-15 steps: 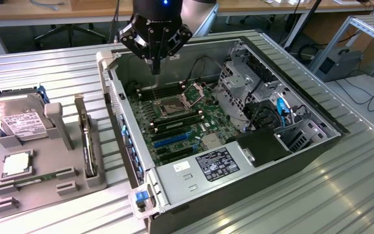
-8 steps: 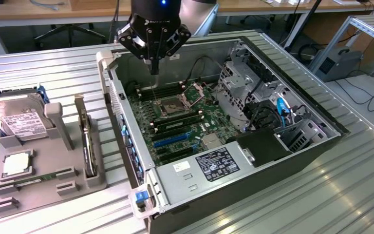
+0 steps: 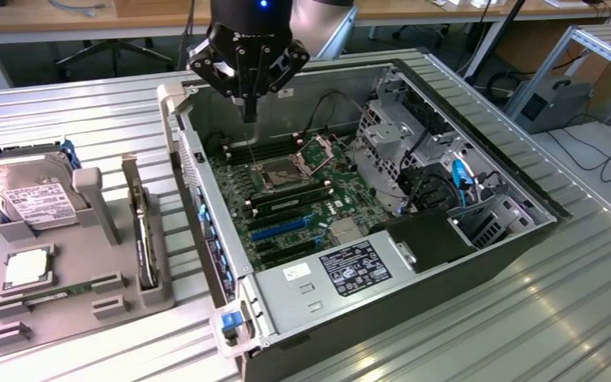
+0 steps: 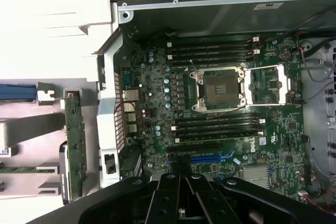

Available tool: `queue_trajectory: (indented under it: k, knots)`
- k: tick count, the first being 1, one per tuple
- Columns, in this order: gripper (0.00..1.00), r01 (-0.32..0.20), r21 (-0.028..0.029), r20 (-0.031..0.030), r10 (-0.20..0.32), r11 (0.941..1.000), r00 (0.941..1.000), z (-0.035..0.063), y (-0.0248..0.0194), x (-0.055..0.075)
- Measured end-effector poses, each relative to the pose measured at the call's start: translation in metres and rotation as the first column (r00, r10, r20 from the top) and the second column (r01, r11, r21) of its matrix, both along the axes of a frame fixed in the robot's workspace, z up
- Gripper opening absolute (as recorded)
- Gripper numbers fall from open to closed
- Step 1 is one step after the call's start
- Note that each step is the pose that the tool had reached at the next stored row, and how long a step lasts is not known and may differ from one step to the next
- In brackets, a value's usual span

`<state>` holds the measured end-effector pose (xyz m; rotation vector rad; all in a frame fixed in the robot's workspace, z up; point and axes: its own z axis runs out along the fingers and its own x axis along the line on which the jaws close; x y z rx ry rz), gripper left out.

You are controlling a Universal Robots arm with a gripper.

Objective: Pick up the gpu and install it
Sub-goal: 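Reach for the gpu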

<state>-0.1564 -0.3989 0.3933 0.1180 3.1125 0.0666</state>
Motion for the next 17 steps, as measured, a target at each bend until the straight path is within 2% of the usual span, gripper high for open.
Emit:
queue_trajectory:
  k: [17]
  knots:
    - [0.11,0.0,-0.0018,0.0,0.0,1.0,1.0,0.0,0.0,-0.0082]
